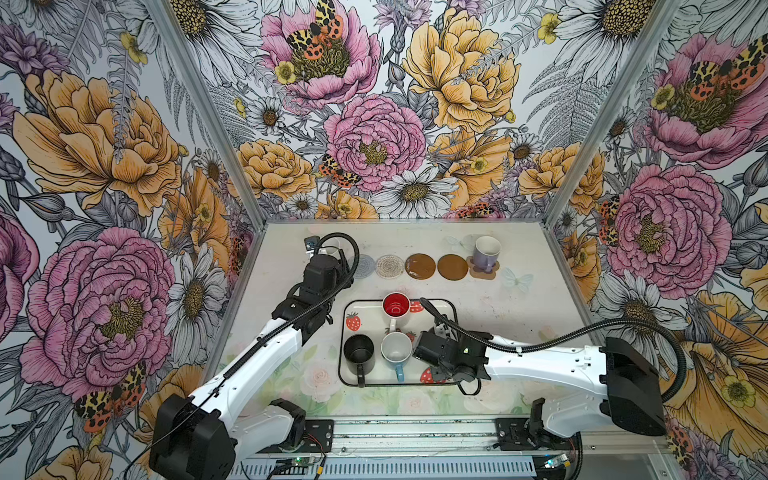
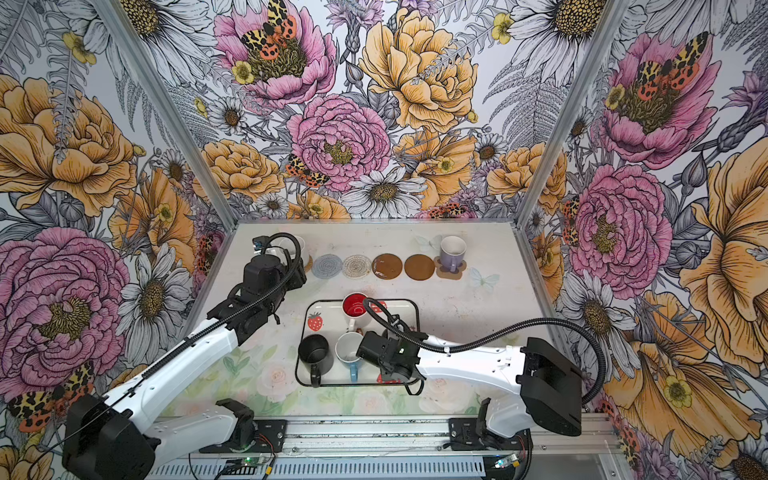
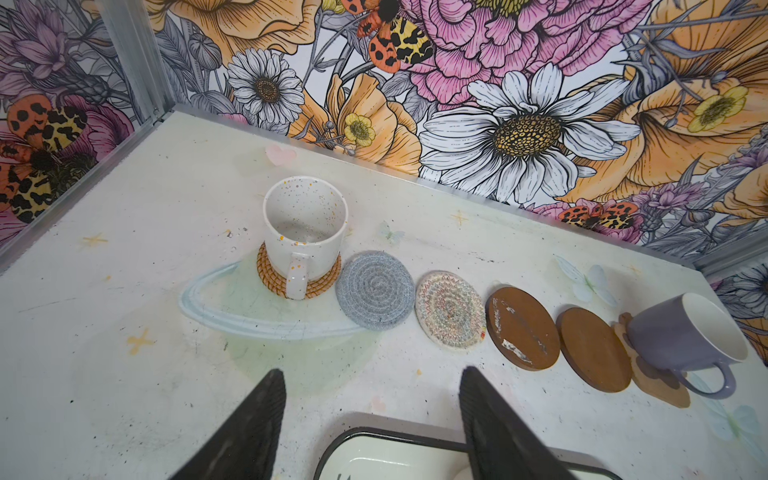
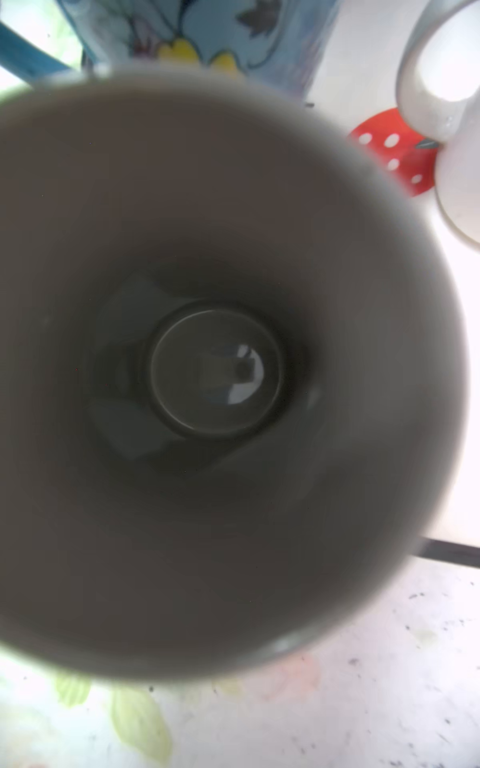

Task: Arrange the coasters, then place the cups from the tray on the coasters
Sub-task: 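Open the right gripper inside the grey mug to grip its rim, then lift the grey mug with the right gripper toward the brown wooden coasters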

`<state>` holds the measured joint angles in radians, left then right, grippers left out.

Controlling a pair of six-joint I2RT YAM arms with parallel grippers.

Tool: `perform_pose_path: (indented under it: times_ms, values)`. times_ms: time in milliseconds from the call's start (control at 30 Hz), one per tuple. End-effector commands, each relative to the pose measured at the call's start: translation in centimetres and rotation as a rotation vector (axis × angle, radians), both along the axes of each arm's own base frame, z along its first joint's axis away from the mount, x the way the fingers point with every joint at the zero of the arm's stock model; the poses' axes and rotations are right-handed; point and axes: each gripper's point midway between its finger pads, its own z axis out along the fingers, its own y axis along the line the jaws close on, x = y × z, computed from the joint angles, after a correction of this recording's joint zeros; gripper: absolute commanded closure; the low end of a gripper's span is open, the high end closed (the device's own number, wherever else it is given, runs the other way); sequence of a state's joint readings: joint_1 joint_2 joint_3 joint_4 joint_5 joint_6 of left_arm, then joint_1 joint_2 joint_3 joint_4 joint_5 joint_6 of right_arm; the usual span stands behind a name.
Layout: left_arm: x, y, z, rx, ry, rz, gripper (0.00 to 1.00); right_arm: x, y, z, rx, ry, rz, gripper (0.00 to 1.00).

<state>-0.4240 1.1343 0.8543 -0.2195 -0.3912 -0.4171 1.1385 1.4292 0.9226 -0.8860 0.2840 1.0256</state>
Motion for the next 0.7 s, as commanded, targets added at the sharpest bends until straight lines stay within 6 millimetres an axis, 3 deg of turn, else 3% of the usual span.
perform_pose_path:
  times_ms: [0, 300, 667]
  values:
    - [-0.2, 0.3, 0.3, -0.021, -0.017, -0.001, 0.32, 0.4, 0.4, -0.5, -0.002, 0.002, 0.012, 0.68]
    - [-0.4, 0.7, 0.2, -0.026, -0.018, 0.006, 0.32, 0.7, 0.2, -0.8, -0.012, 0.013, 0.012, 1.0]
    - [-0.5, 1.4, 0.2, -0.034, -0.022, 0.019, 0.32, 1.9, 1.1, 2.3, 0.062, -0.048, 0.041, 1.0]
